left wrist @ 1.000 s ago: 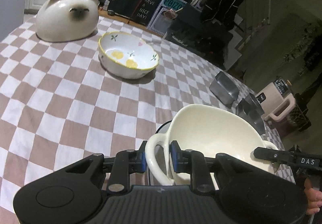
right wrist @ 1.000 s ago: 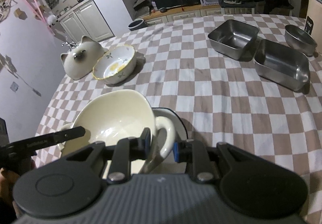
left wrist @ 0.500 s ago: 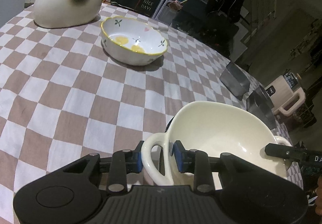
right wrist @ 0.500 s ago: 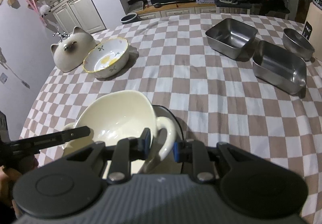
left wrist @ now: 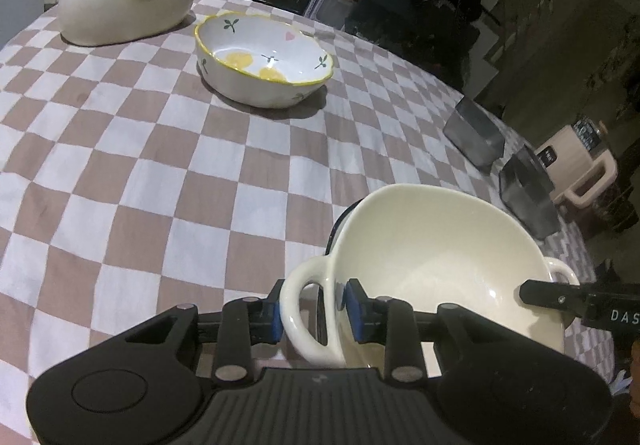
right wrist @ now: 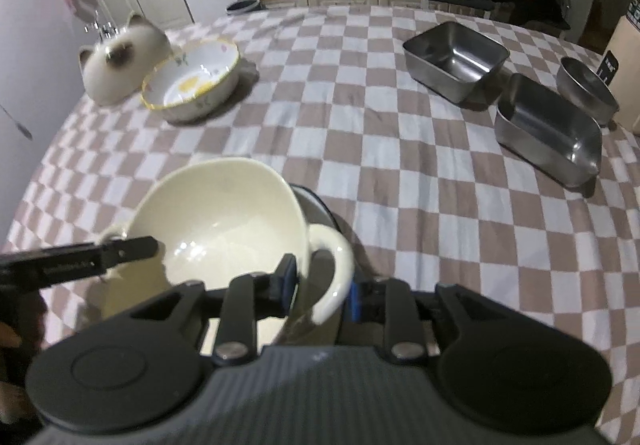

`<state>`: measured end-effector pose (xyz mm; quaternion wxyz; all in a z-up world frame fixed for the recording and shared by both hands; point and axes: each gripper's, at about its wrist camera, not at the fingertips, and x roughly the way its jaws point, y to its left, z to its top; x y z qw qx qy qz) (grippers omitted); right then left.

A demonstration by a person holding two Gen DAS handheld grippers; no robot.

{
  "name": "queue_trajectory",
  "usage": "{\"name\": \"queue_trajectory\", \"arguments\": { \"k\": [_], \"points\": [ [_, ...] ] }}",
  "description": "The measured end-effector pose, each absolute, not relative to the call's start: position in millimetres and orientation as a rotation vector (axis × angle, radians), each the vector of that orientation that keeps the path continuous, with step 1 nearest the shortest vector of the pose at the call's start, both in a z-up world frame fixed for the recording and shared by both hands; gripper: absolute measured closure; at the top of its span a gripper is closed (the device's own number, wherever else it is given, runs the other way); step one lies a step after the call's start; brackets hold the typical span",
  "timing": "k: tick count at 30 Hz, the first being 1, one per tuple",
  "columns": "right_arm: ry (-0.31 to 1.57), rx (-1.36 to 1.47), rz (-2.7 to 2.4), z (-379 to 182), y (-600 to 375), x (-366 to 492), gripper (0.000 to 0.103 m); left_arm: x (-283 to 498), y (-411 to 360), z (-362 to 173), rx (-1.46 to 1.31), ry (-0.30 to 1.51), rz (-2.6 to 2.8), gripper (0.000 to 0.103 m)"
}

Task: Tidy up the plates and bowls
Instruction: 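Carry the cream bowl with both grippers toward the lemon-print bowl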

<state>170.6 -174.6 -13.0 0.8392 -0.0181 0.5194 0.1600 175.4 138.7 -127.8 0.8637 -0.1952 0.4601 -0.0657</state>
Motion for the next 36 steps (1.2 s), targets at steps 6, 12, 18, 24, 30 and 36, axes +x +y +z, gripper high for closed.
{"name": "queue_trajectory", "arguments": {
  "k": [6,12,18,24,30,36],
  "points": [
    [1.109,-0.053,0.347,-17,-174,172,0.068,173,137,-126,-0.381,0.987,-0.138,0.072],
    [1.126,-0.066,0.344,-23,-172,175,0.065,173,132,-122,-0.33,0.99,-0.135,0.072],
    [1.156,-0.056,0.342,-30,-175,179,0.062,173,128,-118,-0.313,0.987,-0.145,0.072],
    [1.171,-0.143,0.328,-41,-168,177,0.053,171,123,-113,-0.293,0.982,-0.183,0.071],
    [1.142,-0.175,0.356,-42,-168,174,0.052,171,122,-113,-0.268,0.993,-0.191,0.071],
    [1.131,-0.172,0.374,-42,-171,172,0.053,172,120,-112,-0.243,1.0,-0.196,0.071]
  ]
}}
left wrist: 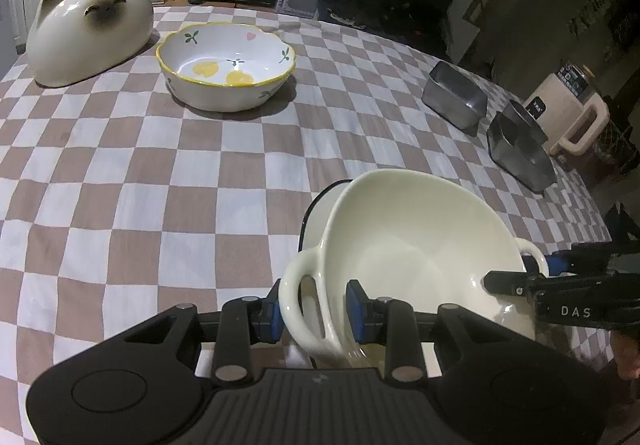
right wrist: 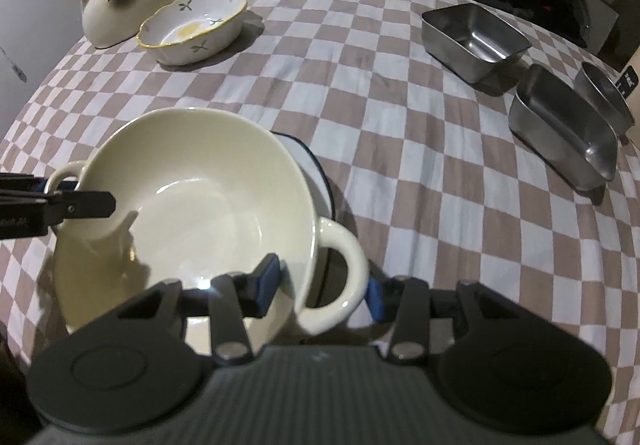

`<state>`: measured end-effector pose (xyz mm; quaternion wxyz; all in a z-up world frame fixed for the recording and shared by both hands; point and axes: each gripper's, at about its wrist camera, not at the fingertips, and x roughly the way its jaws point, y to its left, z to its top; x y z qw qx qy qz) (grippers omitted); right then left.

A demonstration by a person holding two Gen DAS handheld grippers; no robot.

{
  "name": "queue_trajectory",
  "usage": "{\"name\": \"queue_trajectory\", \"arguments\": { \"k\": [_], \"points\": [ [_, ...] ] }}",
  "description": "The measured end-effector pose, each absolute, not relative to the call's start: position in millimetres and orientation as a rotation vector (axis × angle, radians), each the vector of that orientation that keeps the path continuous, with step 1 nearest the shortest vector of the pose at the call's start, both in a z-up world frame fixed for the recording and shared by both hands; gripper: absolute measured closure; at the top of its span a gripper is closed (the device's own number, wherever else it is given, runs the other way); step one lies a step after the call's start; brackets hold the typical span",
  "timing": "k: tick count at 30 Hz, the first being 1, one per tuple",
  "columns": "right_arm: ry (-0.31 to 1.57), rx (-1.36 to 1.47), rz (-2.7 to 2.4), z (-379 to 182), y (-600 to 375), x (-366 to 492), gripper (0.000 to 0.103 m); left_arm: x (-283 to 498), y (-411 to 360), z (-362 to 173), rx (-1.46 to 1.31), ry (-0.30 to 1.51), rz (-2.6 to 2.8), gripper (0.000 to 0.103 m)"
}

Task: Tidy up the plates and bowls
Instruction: 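Carry the cream bowl with both grippers toward the lemon-print bowl, then lower the cream bowl onto the tablecloth and open both grippers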

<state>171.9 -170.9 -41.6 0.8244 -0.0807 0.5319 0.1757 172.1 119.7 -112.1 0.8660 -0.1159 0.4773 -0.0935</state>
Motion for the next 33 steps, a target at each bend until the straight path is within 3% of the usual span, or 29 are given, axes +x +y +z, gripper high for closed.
{"name": "queue_trajectory", "arguments": {
  "k": [10,16,20,25,27,30,33],
  "points": [
    [1.13,-0.167,0.405,-48,-171,167,0.046,173,118,-112,-0.222,1.011,-0.198,0.069],
    [1.148,-0.13,0.377,-56,-179,172,0.025,172,116,-113,-0.219,1.027,-0.213,0.065],
    [1.156,-0.085,0.345,-57,-187,174,0.017,171,113,-115,-0.209,1.04,-0.223,0.054],
    [1.141,-0.066,0.342,-59,-194,175,0.011,170,111,-116,-0.197,1.044,-0.223,0.03],
    [1.145,-0.055,0.345,-61,-197,176,0.0,171,111,-116,-0.201,1.046,-0.219,0.022],
    [1.144,-0.028,0.354,-61,-202,176,0.0,171,112,-118,-0.202,1.055,-0.214,0.009],
    [1.141,0.004,0.36,-57,-204,173,0.0,171,111,-116,-0.18,1.062,-0.224,0.002]
  ]
}}
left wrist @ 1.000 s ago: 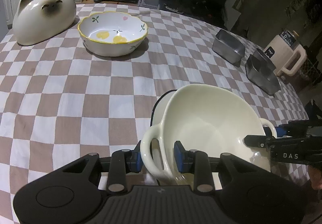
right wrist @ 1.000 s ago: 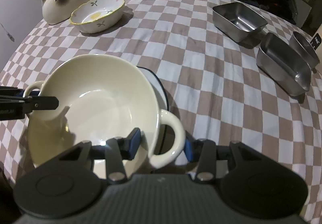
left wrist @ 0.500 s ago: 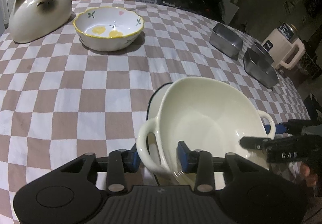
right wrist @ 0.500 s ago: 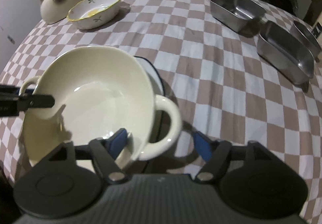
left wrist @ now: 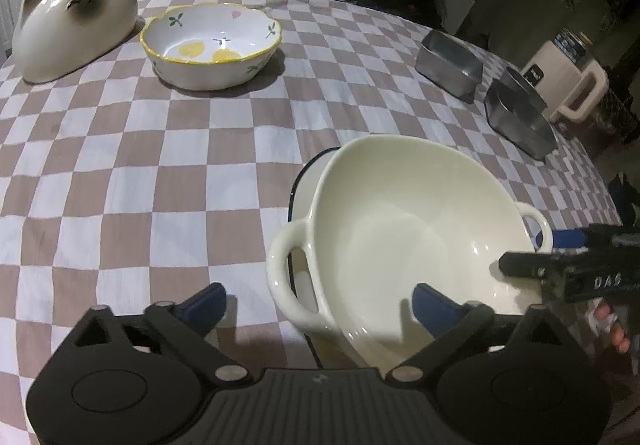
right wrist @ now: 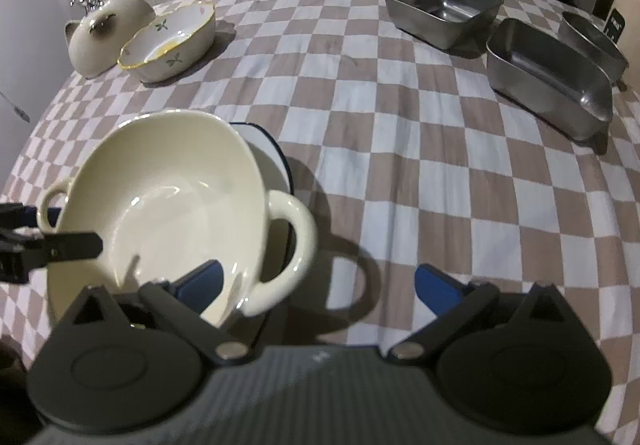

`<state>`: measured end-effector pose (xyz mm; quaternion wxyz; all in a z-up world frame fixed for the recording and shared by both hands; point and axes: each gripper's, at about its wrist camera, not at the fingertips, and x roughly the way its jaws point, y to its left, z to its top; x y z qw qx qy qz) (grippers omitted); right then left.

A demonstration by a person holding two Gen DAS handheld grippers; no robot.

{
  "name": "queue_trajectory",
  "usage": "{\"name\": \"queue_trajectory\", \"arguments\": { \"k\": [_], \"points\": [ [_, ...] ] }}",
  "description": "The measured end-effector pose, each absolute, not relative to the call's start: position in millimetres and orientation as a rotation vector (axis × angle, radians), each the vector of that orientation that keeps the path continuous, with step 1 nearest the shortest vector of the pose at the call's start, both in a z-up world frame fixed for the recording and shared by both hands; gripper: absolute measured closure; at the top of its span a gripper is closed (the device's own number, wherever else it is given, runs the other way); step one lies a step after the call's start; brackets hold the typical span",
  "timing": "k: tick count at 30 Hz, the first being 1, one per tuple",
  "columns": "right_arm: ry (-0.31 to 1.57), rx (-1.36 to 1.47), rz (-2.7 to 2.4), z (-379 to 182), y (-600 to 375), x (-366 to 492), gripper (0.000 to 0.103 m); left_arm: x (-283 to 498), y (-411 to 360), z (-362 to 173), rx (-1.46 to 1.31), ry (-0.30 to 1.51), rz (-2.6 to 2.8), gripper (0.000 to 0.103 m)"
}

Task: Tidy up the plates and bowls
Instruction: 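Lower the cream bowl onto the tablecloth and open both grippers, then move both grippers to the rim of the yellow-rimmed lemon-print bowl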

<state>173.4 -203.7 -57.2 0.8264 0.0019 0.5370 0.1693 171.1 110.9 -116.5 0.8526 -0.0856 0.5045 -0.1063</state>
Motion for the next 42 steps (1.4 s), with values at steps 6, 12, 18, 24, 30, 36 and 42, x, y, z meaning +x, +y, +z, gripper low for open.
{"name": "queue_trajectory", "arguments": {
  "k": [6,12,18,24,30,36,42],
  "points": [
    [1.106,0.01,0.384,-47,-205,168,0.0,168,118,-110,-0.215,1.04,-0.215,0.0],
    [1.046,0.001,0.405,-32,-207,161,0.0,165,120,-87,-0.199,0.98,-0.22,0.0],
    [0.918,-0.019,0.417,-2,-204,156,0.0,155,116,-40,-0.158,0.849,-0.214,0.0],
    [0.791,0.011,0.449,37,-196,160,0.0,147,116,4,-0.166,0.721,-0.211,0.0],
    [0.683,0.021,0.452,67,-181,181,0.0,159,131,24,-0.219,0.67,-0.156,0.0],
    [0.601,0.068,0.471,83,-157,216,0.0,186,149,33,-0.26,0.639,-0.102,0.0],
    [0.631,0.113,0.452,73,-133,263,0.0,225,169,14,-0.338,0.61,-0.049,0.0]
  ]
}}
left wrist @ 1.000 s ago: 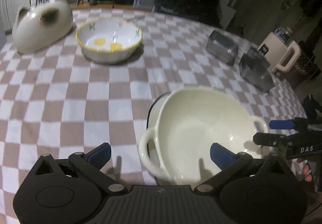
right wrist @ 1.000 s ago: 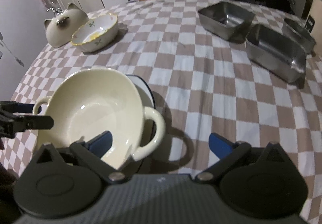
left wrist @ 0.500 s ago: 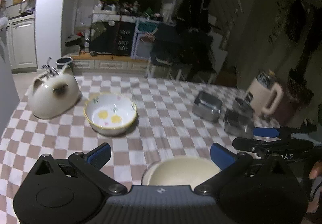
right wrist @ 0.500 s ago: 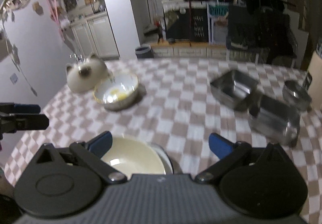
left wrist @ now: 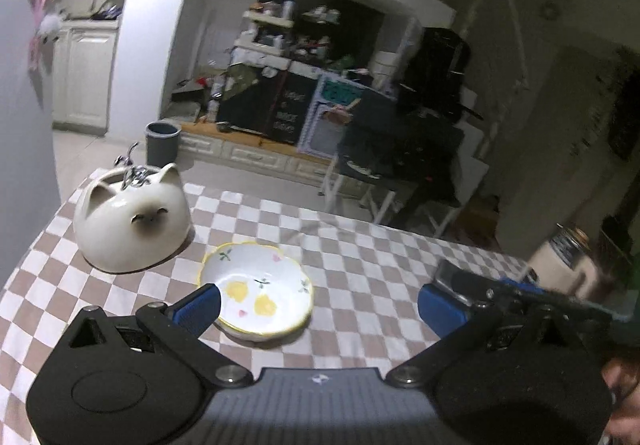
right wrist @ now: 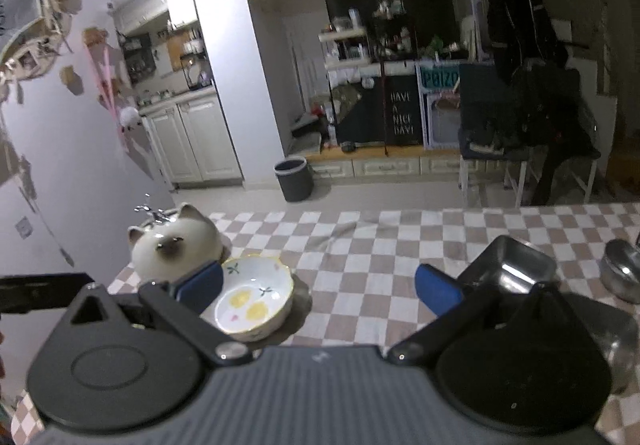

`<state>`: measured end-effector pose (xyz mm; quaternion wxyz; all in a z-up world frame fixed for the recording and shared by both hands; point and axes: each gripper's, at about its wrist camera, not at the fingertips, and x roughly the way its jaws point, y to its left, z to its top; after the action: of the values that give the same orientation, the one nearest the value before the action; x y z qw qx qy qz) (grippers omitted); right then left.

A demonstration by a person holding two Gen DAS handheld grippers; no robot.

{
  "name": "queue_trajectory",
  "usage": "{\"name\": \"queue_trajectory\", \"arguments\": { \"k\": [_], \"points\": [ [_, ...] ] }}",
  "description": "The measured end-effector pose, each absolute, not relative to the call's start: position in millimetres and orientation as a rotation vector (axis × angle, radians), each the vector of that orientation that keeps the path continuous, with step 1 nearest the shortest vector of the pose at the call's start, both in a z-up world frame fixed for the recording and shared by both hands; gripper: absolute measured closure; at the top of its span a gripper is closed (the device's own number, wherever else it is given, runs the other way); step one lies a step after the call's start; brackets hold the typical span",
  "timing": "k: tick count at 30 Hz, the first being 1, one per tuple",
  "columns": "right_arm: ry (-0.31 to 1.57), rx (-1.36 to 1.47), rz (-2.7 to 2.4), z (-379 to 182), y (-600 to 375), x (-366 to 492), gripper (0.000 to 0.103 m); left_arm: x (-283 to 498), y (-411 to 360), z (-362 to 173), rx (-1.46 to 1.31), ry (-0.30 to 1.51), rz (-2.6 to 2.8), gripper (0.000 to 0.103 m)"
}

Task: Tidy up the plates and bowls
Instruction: 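Move both grippers to the rim of the yellow-rimmed lemon-print bowl, then close both grippers on the lemon bowl's yellow rim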

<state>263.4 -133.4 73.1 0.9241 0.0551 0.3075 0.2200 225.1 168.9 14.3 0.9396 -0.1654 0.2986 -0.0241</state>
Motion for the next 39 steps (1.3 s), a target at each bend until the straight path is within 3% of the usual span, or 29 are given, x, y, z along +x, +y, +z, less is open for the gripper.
{"name": "queue_trajectory", "arguments": {
  "k": [4,8,12,19,22,29,33,39],
  "points": [
    [0.753,0.155,0.449,50,-117,294,0.003,262,178,-5,-0.279,0.654,0.028,0.0],
    [0.821,0.223,0.465,31,-100,329,0.017,293,194,-28,-0.23,0.686,0.129,0.003],
    [0.869,0.261,0.524,17,-75,352,0.038,316,217,-58,-0.283,0.768,0.185,0.033],
    [0.987,0.224,0.565,-29,-41,388,0.069,339,243,-96,-0.389,0.823,0.216,0.059],
    [1.013,0.23,0.547,-48,-39,399,0.079,349,242,-104,-0.382,0.833,0.22,0.083],
    [1.001,0.237,0.598,-60,-34,409,0.091,366,238,-120,-0.356,0.865,0.217,0.083],
    [1.002,0.223,0.598,-60,-32,412,0.091,366,238,-122,-0.385,0.868,0.2,0.096],
    [0.983,0.129,0.576,-55,-29,404,0.092,367,226,-117,-0.32,0.912,0.198,0.097]
  ]
}}
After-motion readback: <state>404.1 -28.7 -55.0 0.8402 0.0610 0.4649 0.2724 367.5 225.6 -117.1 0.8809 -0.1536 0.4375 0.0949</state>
